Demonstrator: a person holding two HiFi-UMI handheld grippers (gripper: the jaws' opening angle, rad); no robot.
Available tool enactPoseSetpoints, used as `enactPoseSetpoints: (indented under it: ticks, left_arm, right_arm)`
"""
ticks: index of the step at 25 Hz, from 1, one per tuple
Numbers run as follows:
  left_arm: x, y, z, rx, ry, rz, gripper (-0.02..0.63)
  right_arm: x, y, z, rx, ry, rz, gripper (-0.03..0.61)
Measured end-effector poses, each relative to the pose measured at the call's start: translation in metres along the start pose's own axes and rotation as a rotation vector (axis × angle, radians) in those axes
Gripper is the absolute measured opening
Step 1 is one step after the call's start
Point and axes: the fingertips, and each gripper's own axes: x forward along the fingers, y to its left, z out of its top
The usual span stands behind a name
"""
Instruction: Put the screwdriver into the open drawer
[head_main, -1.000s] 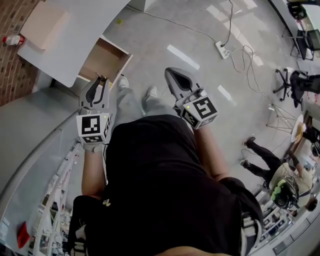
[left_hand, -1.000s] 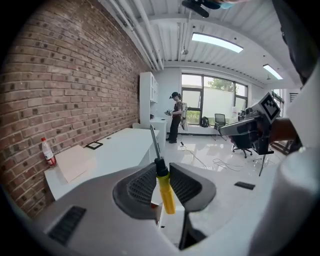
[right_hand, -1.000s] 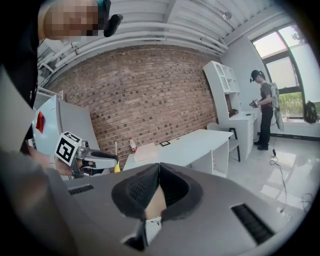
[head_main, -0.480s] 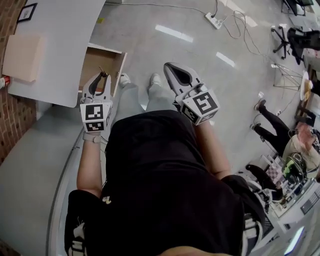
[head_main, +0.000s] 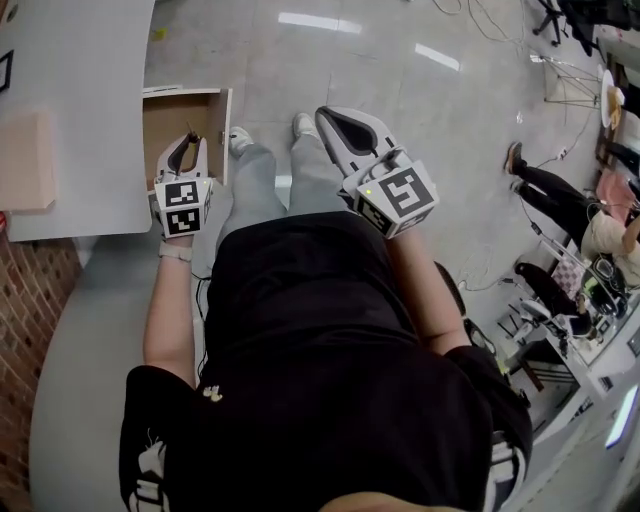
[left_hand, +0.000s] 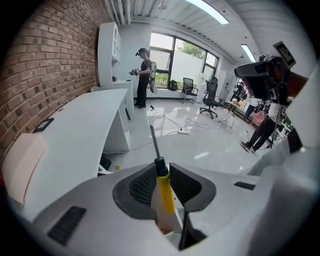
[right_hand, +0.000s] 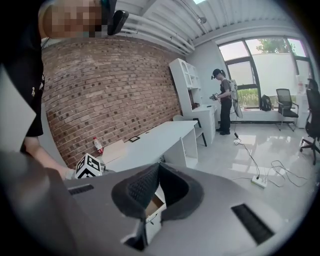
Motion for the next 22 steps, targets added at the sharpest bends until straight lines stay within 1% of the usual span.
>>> enactPoseSetpoints:
  ticks: [5, 11, 17, 22]
  left_arm:
    - [0.04, 0.01, -0.029, 0.025, 0.079, -0.029, 0.086]
    - [0.088, 0.018, -0.064, 0.043, 0.167, -0.054, 0.086]
    - [0.133, 0.032, -0.109, 0.005, 0.253, -0.044, 0.086]
    - [0.172, 0.043, -0.142, -0.038, 0.297, -0.032, 0.086]
  right_arm:
    - [0.005, 0.0, -0.023, 0.037, 0.032, -0.034, 0.011]
    - [0.013, 0.0, -0.042, 0.062, 0.056, -0.057, 0.011]
    - [0.027, -0.001, -0.05, 0.083, 0.062, -0.071, 0.011]
    - [0.034, -0.008, -0.063, 0.096, 0.091, -0.078, 0.011]
